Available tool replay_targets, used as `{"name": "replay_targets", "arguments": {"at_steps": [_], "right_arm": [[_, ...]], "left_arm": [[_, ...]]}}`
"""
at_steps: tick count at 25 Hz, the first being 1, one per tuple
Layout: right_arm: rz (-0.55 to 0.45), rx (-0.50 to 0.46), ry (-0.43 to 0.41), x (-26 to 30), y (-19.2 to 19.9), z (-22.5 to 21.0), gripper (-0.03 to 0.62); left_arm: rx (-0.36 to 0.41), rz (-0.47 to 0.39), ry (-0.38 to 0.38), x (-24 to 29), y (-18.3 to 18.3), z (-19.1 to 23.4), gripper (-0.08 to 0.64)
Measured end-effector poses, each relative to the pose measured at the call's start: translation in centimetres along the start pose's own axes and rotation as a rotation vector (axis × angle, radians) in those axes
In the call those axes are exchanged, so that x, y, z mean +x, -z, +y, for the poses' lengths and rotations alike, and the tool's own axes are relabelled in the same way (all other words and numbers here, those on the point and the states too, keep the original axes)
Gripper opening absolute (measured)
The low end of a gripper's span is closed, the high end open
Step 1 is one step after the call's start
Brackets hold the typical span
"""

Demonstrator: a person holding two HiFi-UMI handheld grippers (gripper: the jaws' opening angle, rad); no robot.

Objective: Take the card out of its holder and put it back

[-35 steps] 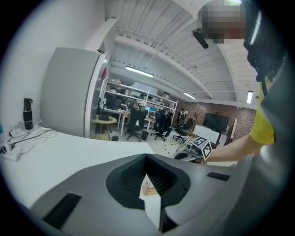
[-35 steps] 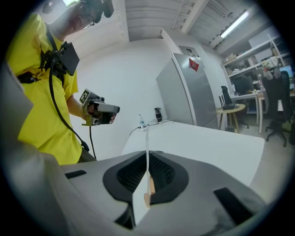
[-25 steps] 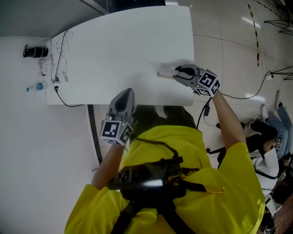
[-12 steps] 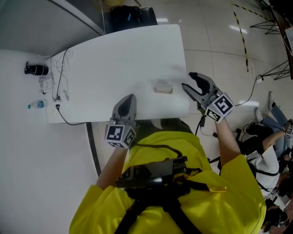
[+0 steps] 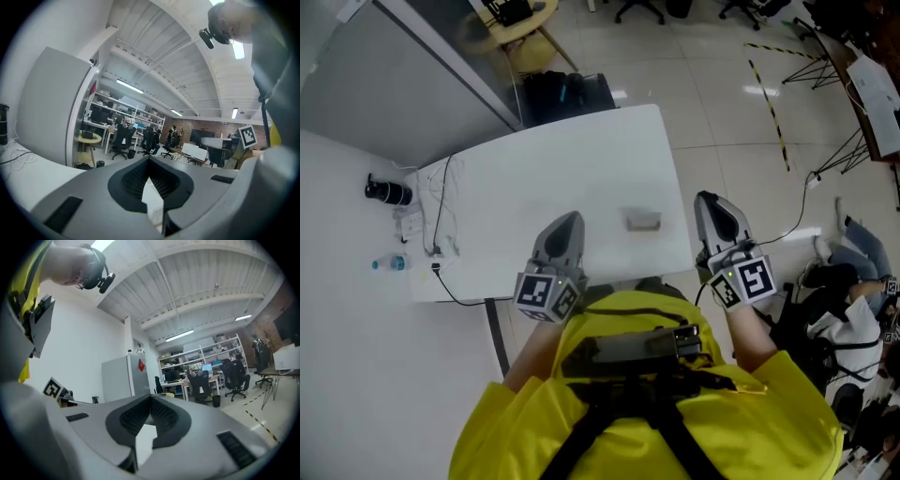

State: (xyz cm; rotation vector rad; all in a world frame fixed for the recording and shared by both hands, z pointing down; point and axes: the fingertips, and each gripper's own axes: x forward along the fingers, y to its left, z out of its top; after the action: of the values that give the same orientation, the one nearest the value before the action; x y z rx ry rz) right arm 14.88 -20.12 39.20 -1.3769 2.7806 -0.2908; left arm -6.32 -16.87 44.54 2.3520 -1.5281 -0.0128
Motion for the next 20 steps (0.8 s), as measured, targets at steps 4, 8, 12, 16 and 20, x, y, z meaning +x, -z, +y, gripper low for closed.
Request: {"name": "replay_targets", "arguments": {"at_steps": [4, 8, 12, 16, 20], "right_arm": [[-0.001, 0.016, 0.063, 0.3, -0.3, 1.6, 0.005], [-0.016, 0.056, 0.098, 0.8, 0.1, 3.2, 0.005], [-0.001, 0.071, 0.08, 0.7, 0.7, 5.7, 0.005], [0.0, 0.074, 0.087, 1.1, 1.1, 7.0, 0.003], [0.01, 0.065, 0.117, 1.6, 2.2, 8.4, 0.003]], "left_arm": [[0.024, -0.029, 0.053, -1.4, -2.3, 0.2, 0.006], [0.048, -0.013, 0.061, -2.3, -2.0, 1.8, 0.006], [0.037, -0.001, 0.064, -3.9, -1.7, 2.8, 0.006], [0.036, -0.011, 0.071, -4.8, -2.4, 4.0, 0.006], [0.042, 0.008, 0.087, -6.1, -2.0, 5.4, 0.006]]}}
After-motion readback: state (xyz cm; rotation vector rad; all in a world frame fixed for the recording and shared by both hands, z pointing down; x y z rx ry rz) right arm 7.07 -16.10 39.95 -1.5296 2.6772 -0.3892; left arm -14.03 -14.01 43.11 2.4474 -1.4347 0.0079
